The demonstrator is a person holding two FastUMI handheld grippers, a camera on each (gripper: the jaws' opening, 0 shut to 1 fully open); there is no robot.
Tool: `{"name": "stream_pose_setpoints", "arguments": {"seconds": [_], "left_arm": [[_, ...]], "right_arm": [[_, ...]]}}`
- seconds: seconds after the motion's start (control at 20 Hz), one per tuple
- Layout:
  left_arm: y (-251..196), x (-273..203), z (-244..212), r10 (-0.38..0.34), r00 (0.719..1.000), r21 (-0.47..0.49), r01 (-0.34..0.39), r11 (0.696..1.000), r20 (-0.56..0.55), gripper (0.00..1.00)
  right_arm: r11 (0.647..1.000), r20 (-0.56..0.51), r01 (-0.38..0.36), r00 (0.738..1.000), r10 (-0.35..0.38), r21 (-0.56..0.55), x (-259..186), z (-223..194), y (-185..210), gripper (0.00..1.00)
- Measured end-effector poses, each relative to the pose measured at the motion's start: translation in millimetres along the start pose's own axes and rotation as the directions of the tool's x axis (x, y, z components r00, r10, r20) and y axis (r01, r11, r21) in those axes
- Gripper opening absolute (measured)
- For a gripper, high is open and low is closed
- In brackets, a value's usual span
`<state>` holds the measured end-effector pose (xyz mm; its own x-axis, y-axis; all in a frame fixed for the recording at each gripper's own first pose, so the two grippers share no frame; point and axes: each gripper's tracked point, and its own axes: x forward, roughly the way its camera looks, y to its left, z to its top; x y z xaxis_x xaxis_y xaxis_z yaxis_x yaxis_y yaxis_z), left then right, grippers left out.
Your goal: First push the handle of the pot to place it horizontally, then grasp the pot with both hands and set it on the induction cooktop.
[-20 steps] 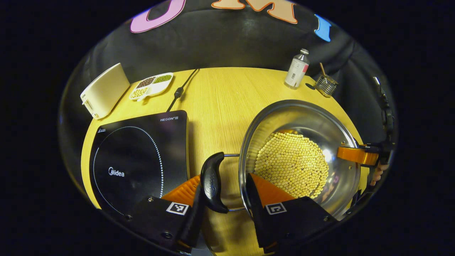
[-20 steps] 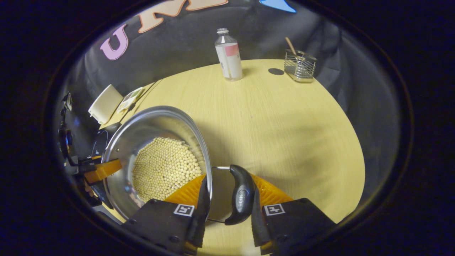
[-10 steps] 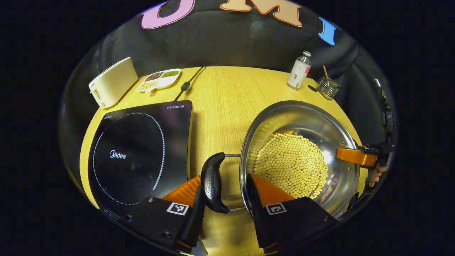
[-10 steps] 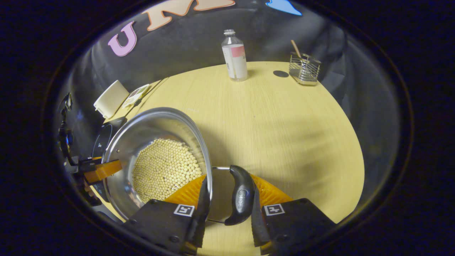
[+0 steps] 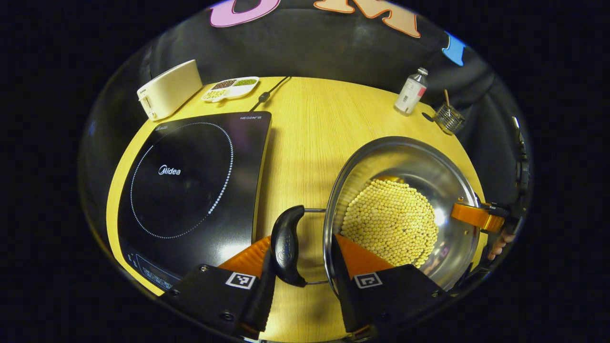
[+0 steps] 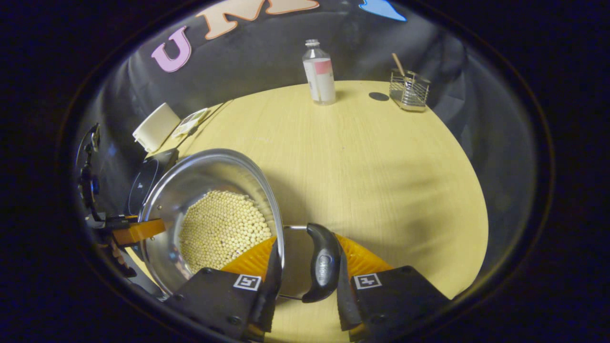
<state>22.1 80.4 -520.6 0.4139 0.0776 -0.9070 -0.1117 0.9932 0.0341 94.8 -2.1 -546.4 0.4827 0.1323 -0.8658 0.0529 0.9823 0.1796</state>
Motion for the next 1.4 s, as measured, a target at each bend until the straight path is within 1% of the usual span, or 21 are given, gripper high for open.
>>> {"name": "stream_pose_setpoints", "arguments": {"seconds": [0.1,0.15,0.2,0.25,0.3,0.35,0.4,0.55,0.65,0.7,0.75,0.8,0.85,0.9,0.95,1.0,1.05,1.2,1.25,1.3,1.4], "left_arm": [[4,-8,3,0.009,1.000,0.004,-0.009,1.000,0.015,0.60],[8,-11,4,0.014,1.000,0.008,-0.014,1.000,0.019,0.61],[11,-16,6,0.018,1.000,0.005,-0.018,1.000,0.024,0.61],[14,-21,8,0.021,0.999,0.005,-0.021,1.000,0.031,0.60],[17,-26,10,0.024,0.999,0.008,-0.024,1.000,0.036,0.61],[20,-32,12,0.028,0.999,0.012,-0.028,1.000,0.043,0.60],[25,-37,15,0.032,0.998,0.016,-0.033,0.999,0.050,0.61],[41,-51,22,0.042,0.997,0.012,-0.043,0.999,0.068,0.60],[53,-57,26,0.038,0.997,0.005,-0.038,0.999,0.073,0.60],[59,-59,29,0.030,0.996,0.005,-0.030,1.000,0.079,0.60],[67,-60,30,0.022,0.997,0.010,-0.022,1.000,0.076,0.60],[77,-60,32,0.016,0.997,0.009,-0.017,1.000,0.072,0.60],[87,-62,34,0.013,0.998,0.005,-0.014,1.000,0.069,0.60],[99,-64,38,0.008,0.997,0.004,-0.008,1.000,0.073,0.60],[111,-68,42,0.002,0.997,-0.002,-0.002,1.000,0.081,0.60],[125,-68,45,-0.008,0.997,0.002,0.008,1.000,0.080,0.58],[137,-69,46,-0.017,0.997,0.001,0.017,1.000,0.074,0.58],[168,-67,53,-0.055,0.996,0.008,0.054,0.998,0.074,0.58],[177,-66,55,-0.067,0.995,0.012,0.067,0.998,0.073,0.59],[185,-64,56,-0.078,0.994,0.014,0.077,0.997,0.071,0.59],[202,-58,56,-0.098,0.993,0.016,0.097,0.995,0.065,0.59]], "right_arm": [[1.000,0.008,-0.013,1.000,0.013,0.003,-3,3,6,0.52],[1.000,0.010,-0.020,1.000,0.020,0.007,-6,3,10,0.56],[1.000,0.013,-0.028,1.000,0.027,0.011,-8,5,14,0.51],[0.999,0.015,-0.036,0.999,0.036,0.016,-11,5,18,0.55],[0.999,0.019,-0.044,0.999,0.043,0.021,-13,8,23,0.52],[0.998,0.024,-0.053,0.998,0.052,0.025,-16,8,29,0.56],[0.998,0.029,-0.063,0.998,0.062,0.029,-19,11,34,0.51],[0.996,0.040,-0.085,0.996,0.084,0.030,-24,17,54,0.51],[0.996,0.053,-0.088,0.995,0.087,0.025,-29,22,69,0.51],[0.996,0.059,-0.086,0.995,0.084,0.025,-30,26,76,0.55],[0.996,0.067,-0.083,0.994,0.081,0.027,-30,29,85,0.55],[0.996,0.066,-0.079,0.995,0.077,0.027,-31,30,94,0.51],[0.997,0.064,-0.075,0.995,0.073,0.030,-32,30,106,0.51],[0.997,0.065,-0.072,0.995,0.069,0.031,-32,31,118,0.55],[0.997,0.066,-0.067,0.996,0.065,0.029,-32,32,131,0.51],[0.998,0.066,-0.059,0.996,0.057,0.030,-33,32,145,0.55],[0.998,0.069,-0.049,0.997,0.046,0.032,-34,33,156,0.51],[0.999,0.068,-0.016,0.998,0.014,0.033,-34,34,190,0.51],[0.999,0.070,-0.005,0.998,0.002,0.036,-35,33,200,0.51],[0.999,0.071,0.007,0.997,-0.009,0.036,-34,34,208,0.55],[0.999,0.067,0.029,0.997,-0.032,0.037,-31,31,223,0.55]]}}
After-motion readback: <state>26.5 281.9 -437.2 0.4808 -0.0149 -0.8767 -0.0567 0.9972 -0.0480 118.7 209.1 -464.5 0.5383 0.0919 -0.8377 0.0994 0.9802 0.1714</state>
